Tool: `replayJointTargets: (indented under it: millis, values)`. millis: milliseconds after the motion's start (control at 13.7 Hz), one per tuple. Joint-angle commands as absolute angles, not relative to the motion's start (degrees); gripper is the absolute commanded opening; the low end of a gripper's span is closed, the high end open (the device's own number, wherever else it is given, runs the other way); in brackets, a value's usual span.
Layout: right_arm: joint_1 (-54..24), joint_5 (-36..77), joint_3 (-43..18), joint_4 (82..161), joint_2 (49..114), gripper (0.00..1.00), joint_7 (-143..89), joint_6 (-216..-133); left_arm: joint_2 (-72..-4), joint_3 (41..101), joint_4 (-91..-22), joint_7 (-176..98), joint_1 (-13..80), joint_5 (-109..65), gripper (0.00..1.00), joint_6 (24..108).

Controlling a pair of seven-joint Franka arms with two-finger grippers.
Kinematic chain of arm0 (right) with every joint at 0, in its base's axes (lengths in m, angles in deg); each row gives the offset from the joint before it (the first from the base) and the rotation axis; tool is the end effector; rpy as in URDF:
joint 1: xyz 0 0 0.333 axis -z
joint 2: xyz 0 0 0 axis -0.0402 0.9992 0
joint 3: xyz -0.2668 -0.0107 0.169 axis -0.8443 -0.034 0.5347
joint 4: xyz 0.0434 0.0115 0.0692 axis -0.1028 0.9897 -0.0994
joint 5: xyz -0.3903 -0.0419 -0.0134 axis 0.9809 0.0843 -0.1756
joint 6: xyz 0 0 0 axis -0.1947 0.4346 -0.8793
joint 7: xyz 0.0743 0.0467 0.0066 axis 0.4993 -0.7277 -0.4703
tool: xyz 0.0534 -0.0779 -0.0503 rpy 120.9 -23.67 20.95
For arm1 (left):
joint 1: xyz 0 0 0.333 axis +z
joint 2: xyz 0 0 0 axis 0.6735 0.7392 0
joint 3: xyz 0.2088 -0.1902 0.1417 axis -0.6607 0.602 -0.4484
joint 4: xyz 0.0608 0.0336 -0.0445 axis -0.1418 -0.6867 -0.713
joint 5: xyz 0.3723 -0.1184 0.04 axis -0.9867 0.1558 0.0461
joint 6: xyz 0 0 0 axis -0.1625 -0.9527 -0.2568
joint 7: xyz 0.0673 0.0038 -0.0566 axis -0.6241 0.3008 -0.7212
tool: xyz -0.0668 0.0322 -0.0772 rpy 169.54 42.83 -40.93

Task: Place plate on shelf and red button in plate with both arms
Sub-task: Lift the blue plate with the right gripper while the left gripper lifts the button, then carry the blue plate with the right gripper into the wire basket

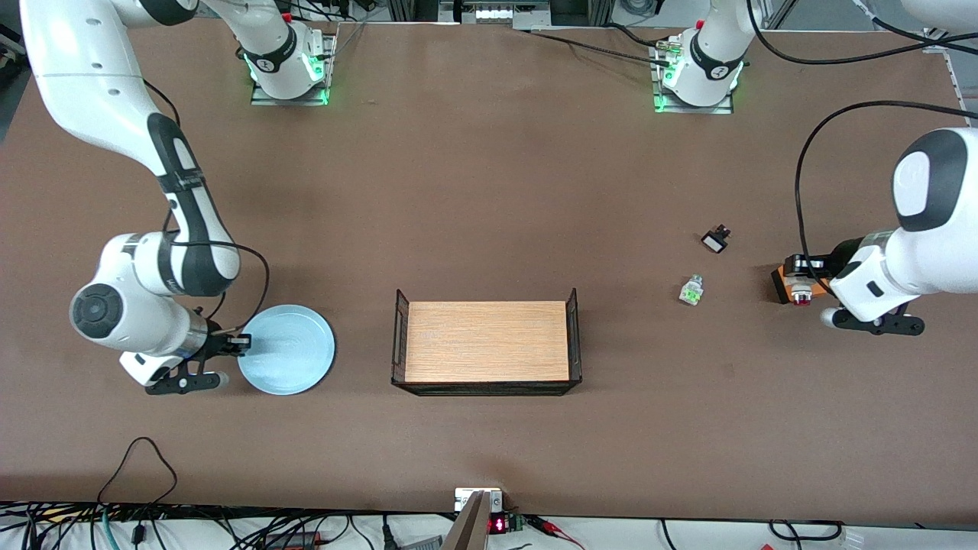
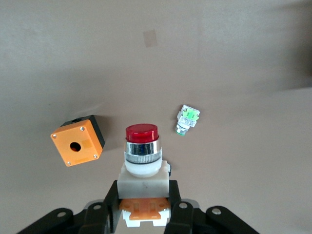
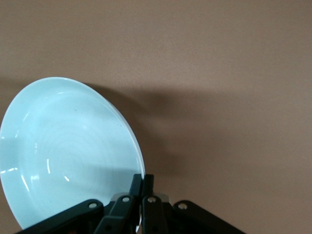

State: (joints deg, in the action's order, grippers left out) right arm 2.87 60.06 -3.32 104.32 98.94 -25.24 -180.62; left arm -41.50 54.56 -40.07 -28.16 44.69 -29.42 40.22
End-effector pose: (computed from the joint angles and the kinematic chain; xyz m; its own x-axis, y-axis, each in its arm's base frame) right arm 0.7208 0.0261 0.2654 0.9931 0.1133 -0.0315 0.1133 -0.9936 -0.0037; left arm 0.6452 0.0082 0.4475 0.9676 -0.0699 -0.2425 -0.0592 -0.9969 0.0512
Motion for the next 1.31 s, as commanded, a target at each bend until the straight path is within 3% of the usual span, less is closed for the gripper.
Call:
replayJointTargets:
  millis: [0,291,510,801,1238]
  values:
    - [2.83,60.20,-3.24,100.58,97.14,0.00,-25.59,-171.97,-41.03,54.67,-33.92,-28.97,44.89,-28.98,0.04,36.03]
    - [2.83,60.12,-2.89,95.22,97.05,0.00,-25.59,-163.01,-41.38,53.96,-28.37,-29.94,45.24,-29.15,0.04,30.83]
    - [1.17,60.20,-2.98,91.52,93.02,0.00,-25.50,-154.74,-42.44,53.35,-28.28,-29.85,46.29,-29.06,0.04,31.44]
    - [-0.32,60.12,-3.06,90.73,87.66,0.00,-25.59,-149.55,-43.41,54.05,-29.77,-29.94,46.21,-32.84,0.00,35.48]
    - [-4.45,57.58,-2.45,85.71,85.81,0.00,-17.53,-142.94,-43.58,54.14,-29.86,-30.12,45.94,-32.40,0.00,35.84]
